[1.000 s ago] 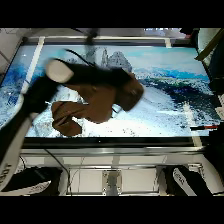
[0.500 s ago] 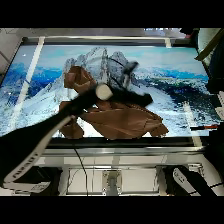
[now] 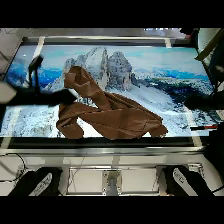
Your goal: Fold the clothes and pants, and hang the long-sleeved shirts on hangers.
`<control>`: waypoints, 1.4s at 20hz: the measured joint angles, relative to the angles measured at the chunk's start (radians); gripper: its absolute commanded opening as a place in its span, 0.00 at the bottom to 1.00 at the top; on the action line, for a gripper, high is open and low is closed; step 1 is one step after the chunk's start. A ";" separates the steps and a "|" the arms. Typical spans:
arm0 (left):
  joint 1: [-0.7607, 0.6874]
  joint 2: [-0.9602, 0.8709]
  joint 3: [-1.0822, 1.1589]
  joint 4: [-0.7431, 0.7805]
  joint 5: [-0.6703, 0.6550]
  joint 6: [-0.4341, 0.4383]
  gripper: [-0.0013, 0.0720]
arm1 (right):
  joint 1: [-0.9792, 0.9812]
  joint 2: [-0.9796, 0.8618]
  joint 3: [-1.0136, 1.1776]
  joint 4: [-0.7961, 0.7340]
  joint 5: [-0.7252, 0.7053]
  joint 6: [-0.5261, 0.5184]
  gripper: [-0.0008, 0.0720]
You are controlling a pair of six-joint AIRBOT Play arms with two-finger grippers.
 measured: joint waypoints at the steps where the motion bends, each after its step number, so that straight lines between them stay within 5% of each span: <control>1: 0.035 0.084 -0.106 0.031 -0.005 -0.039 0.97 | 0.000 0.016 -0.056 0.038 -0.019 0.002 0.55; 8: 0.181 0.378 -0.510 0.196 0.095 -0.254 0.97 | 0.000 0.068 -0.207 0.167 -0.066 0.005 0.55; 13: 0.195 0.246 -0.554 0.124 0.236 -0.277 0.97 | 0.000 0.073 -0.221 0.190 -0.074 0.006 0.55; 15: 0.196 0.175 -0.560 0.011 0.276 -0.220 0.97 | 0.000 0.073 -0.223 0.193 -0.074 0.006 0.55; 16: 0.197 0.143 -0.561 -0.057 0.290 -0.177 0.91 | 0.000 0.074 -0.224 0.194 -0.074 0.006 0.55; 18: 0.197 0.093 -0.563 -0.161 0.315 -0.106 0.50 | 0.000 0.074 -0.225 0.196 -0.074 0.006 0.55; 20: 0.197 0.054 -0.564 -0.211 0.328 -0.060 0.25 | 0.000 0.074 -0.225 0.198 -0.072 0.006 0.55; 21: 0.197 0.039 -0.564 -0.220 0.331 -0.039 0.03 | 0.000 0.074 -0.225 0.197 -0.069 0.006 0.55; 26: 0.198 0.006 -0.565 -0.230 0.334 0.037 0.03 | 0.000 0.072 -0.285 0.160 -0.026 -0.017 0.55; 28: 0.198 0.002 -0.565 -0.230 0.335 0.047 0.03 | 0.000 0.072 -0.350 0.152 -0.050 -0.035 0.75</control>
